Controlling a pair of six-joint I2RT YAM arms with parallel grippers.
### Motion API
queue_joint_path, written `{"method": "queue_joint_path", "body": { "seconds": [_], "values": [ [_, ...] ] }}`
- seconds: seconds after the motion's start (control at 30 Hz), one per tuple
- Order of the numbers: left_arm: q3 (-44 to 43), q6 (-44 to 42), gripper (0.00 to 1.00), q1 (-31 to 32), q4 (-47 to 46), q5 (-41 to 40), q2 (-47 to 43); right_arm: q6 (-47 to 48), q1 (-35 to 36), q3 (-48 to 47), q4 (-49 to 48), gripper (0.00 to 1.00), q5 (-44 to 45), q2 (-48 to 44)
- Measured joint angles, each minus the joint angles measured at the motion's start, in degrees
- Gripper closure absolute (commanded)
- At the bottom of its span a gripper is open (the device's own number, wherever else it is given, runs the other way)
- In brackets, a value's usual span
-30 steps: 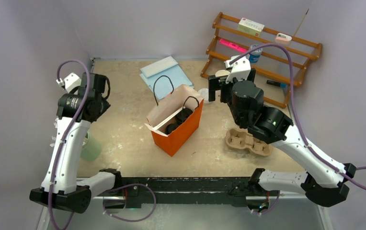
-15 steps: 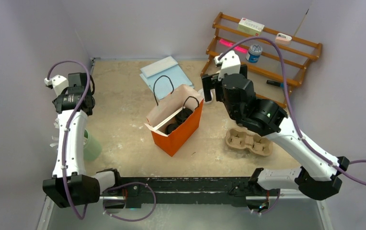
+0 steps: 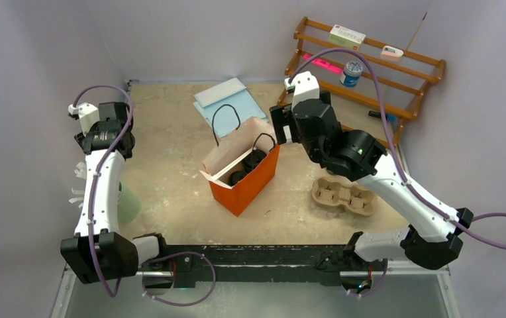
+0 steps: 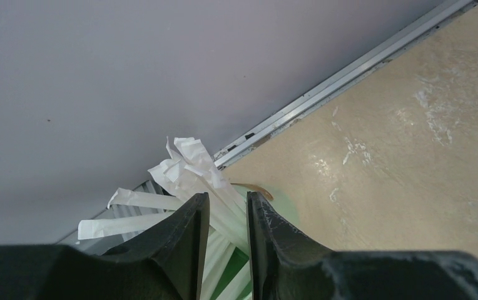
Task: Pack the takeout coffee
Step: Pick up the straw from the storage cup.
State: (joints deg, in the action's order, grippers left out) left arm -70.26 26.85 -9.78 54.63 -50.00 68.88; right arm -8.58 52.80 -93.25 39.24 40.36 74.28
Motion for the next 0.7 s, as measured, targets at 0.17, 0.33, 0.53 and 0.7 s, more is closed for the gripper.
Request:
{"method": "queue_joint_path", "body": {
  "seconds": [0.17, 0.33, 0.53, 0.7],
  "values": [
    [0.0, -1.0, 0.7, -0.6, -1.6, -1.3, 1.3, 0.0, 0.0, -0.4, 0.4, 0.05, 0.0, 0.0],
    [0.0, -1.2, 0.7, -1.5, -2.6, -1.7, 1.9, 0.3, 0.0, -0.4, 0.3, 0.04, 0.0, 0.0],
    [0.5, -1.6, 0.7, -2.4, -3.6, -1.8, 2.5, 1.0, 0.0, -0.4, 0.1, 0.04, 0.0, 0.0],
    [1.7, -2.0, 0.73, -3.1, -4.2, -2.1, 2.6, 1.3, 0.0, -0.4, -0.4, 0.04, -0.1, 0.0]
  ]
}}
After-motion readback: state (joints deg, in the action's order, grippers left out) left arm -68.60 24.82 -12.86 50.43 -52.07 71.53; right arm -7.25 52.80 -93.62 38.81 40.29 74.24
